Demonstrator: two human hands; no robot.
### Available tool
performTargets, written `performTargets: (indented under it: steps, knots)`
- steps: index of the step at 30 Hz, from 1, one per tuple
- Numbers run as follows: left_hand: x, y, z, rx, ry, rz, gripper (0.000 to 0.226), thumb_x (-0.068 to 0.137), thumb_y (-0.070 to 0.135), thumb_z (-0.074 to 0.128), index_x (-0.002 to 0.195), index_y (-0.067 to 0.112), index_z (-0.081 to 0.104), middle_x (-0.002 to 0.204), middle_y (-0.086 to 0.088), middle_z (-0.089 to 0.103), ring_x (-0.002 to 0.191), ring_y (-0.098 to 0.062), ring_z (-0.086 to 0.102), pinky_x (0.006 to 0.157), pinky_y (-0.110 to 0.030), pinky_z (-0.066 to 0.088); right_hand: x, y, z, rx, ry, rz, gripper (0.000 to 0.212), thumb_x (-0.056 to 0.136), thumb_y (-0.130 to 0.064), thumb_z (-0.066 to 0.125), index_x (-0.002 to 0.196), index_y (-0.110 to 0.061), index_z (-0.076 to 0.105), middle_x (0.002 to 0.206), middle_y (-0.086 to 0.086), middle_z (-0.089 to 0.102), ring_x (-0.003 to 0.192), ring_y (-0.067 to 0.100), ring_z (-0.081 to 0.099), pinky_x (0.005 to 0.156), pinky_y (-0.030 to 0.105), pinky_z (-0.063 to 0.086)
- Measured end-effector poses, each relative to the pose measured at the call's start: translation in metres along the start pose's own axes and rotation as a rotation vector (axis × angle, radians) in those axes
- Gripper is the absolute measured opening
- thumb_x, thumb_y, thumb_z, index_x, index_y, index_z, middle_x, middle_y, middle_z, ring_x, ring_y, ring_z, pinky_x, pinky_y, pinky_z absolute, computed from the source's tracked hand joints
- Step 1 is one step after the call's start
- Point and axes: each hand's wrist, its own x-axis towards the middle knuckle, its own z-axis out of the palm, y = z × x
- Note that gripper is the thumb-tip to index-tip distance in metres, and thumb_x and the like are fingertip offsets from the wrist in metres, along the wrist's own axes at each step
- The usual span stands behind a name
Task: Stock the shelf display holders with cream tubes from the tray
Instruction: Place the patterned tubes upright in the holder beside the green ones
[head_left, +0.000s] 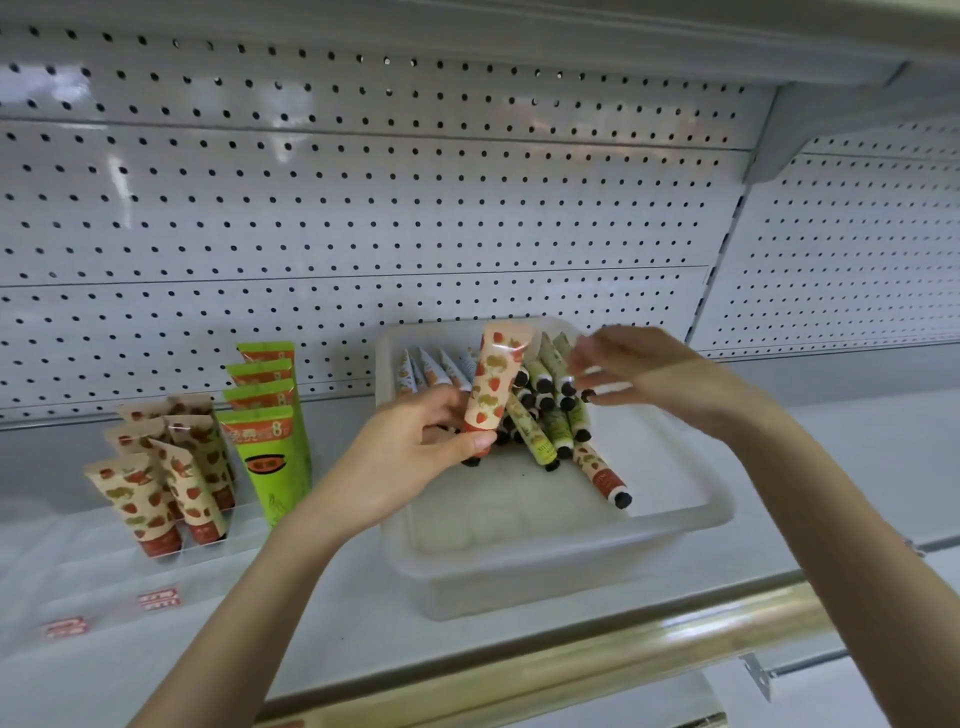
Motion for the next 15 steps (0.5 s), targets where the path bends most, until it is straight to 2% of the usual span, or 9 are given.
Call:
performTargets:
  steps: [1,3,4,6,7,9,13,15]
  knots:
    - [0.000,-0.001,-0.001,-0.020,0.010,-0.001,0.017,0.081,0.027,0.068,0.095,0.021,0.063,0.094,0.006,0.071,0.089,-0.006,0.067,0.090,-0.036,0.051,-0.002,0.005,0.002,-0.174,-0.034,0.057,0.032,0.097,-0.037,0.045,0.112,-0.012,0.059,0.115,0.002,0.063,0.109,0.020,0.060,0.093,0.031,0.050]
    - [0.000,0.000,0.000,-0.047,0.027,0.003,0.017,0.082,0.025,0.066,0.097,0.019,0.062,0.096,0.005,0.071,0.090,-0.008,0.067,0.090,-0.039,0.052,-0.003,0.015,0.012,-0.533,-0.206,0.126,0.036,0.098,-0.037,0.042,0.116,-0.010,0.056,0.118,0.003,0.060,0.109,0.022,0.057,0.095,0.033,0.046]
    - [0.000,0.000,0.001,-0.056,0.031,0.006,0.016,0.083,0.024,0.065,0.098,0.020,0.062,0.097,0.005,0.070,0.091,-0.008,0.067,0.090,-0.039,0.052,-0.004,0.020,0.019,-0.666,-0.299,0.152,0.036,0.099,-0.037,0.039,0.107,-0.006,0.056,0.109,0.006,0.061,0.103,0.025,0.058,0.090,0.033,0.045]
    - [0.001,0.002,0.004,-0.066,0.033,0.011,0.014,0.083,0.023,0.065,0.097,0.021,0.062,0.098,0.005,0.069,0.091,-0.008,0.066,0.089,-0.040,0.052,-0.005,0.029,0.031,-0.815,-0.394,0.246,0.030,0.099,-0.031,0.035,0.080,-0.011,0.046,0.085,0.005,0.054,0.084,0.026,0.057,0.076,0.031,0.043]
    - [0.002,0.002,0.005,-0.068,0.030,0.015,0.014,0.083,0.022,0.065,0.097,0.022,0.062,0.098,0.005,0.069,0.091,-0.007,0.066,0.088,-0.039,0.053,-0.004,0.033,0.035,-0.867,-0.389,0.276,0.029,0.098,-0.026,0.034,0.072,-0.014,0.039,0.081,0.005,0.052,0.078,0.025,0.054,0.071,0.030,0.040]
    - [0.002,0.002,0.007,-0.081,0.020,0.016,0.014,0.083,0.020,0.065,0.097,0.024,0.062,0.096,0.005,0.069,0.088,-0.007,0.066,0.088,-0.038,0.053,-0.001,0.041,0.039,-0.907,-0.330,0.310,0.028,0.096,-0.017,0.034,0.069,-0.014,0.036,0.086,0.010,0.054,0.075,0.024,0.053,0.067,0.030,0.039]
    - [0.004,0.001,0.008,-0.090,0.018,0.015,0.014,0.084,0.019,0.065,0.097,0.023,0.061,0.093,0.005,0.069,0.085,-0.008,0.067,0.086,-0.035,0.054,0.012,0.051,0.044,-1.027,-0.165,0.294,0.016,0.095,-0.011,0.043,0.079,-0.008,0.043,0.106,0.016,0.057,0.080,0.027,0.054,0.058,0.027,0.038]
    - [0.004,0.001,0.008,-0.108,0.016,0.016,0.014,0.084,0.018,0.064,0.097,0.022,0.061,0.093,0.006,0.069,0.085,-0.007,0.067,0.085,-0.032,0.054,0.015,0.051,0.046,-1.069,-0.150,0.302,0.023,0.093,-0.009,0.047,0.072,-0.010,0.039,0.097,0.013,0.054,0.076,0.025,0.050,0.050,0.024,0.034]
